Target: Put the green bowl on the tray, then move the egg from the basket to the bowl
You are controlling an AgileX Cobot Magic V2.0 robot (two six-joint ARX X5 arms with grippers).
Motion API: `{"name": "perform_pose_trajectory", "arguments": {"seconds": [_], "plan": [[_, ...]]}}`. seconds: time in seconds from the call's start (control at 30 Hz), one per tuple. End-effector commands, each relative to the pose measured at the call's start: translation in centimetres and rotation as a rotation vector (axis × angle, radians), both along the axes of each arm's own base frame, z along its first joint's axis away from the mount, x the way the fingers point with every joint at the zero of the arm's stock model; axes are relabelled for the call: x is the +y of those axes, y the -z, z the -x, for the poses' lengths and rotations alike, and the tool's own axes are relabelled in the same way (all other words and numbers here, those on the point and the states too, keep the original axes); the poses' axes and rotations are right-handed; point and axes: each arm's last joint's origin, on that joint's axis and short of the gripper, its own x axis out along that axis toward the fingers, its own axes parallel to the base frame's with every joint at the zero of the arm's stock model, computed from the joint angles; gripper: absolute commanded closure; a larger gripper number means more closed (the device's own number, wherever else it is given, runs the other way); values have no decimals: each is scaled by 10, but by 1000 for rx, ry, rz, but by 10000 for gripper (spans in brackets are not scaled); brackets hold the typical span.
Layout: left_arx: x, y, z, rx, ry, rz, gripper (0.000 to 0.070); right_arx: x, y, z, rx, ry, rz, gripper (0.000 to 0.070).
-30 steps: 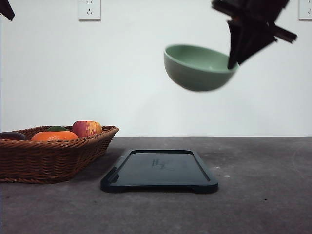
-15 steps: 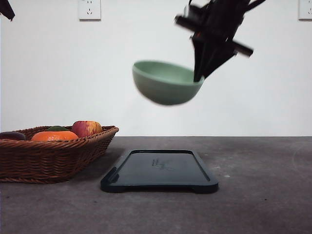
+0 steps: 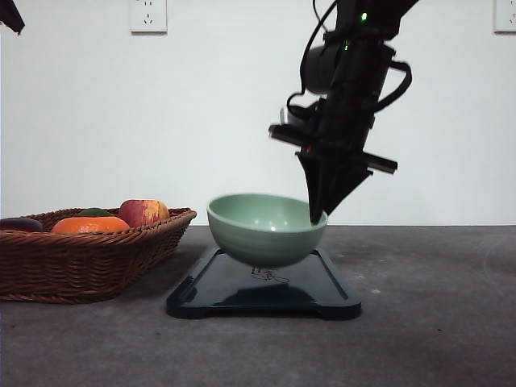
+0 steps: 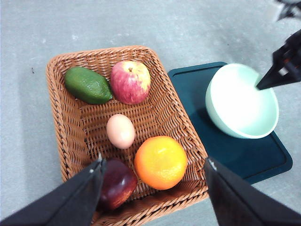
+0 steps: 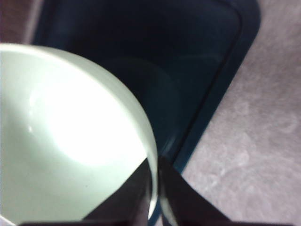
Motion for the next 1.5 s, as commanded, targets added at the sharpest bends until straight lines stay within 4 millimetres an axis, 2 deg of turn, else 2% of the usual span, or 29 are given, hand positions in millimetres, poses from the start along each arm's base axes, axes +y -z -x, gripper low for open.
{"name": "perform_pose_trajectory", "arguments": {"seconds": [0.0, 0.23, 0.4, 0.53, 0.7, 0.9, 1.0, 1.13, 1.47], "plan": [[-1, -8, -1, -27, 7, 9, 271, 5, 2, -6, -13, -17, -7, 696], [-1, -8, -1, -26, 7, 10, 271, 6, 6, -7, -10, -21, -5, 688], [-1, -7, 0, -15, 7, 9, 271, 7, 6, -7, -13, -23, -6, 496], [-1, -5, 1, 1, 7, 7, 271, 7, 4, -6, -12, -23, -6, 485], [-1, -6, 1, -1, 7, 7, 271, 3, -13, 0, -12, -32, -2, 485], [-1, -6, 1, 0, 7, 7, 271, 1, -49, 13, -130, -41, -17, 485], [-1, -6, 1, -1, 7, 7, 271, 1, -61, 23, -231, -30, 7, 485], [-1, -6, 1, -1, 7, 7, 271, -2, -67, 42, -332, -29, -17, 485], [-1, -5, 1, 2, 6, 7, 271, -35, -58, 105, -548, -34, -114, 486]]}}
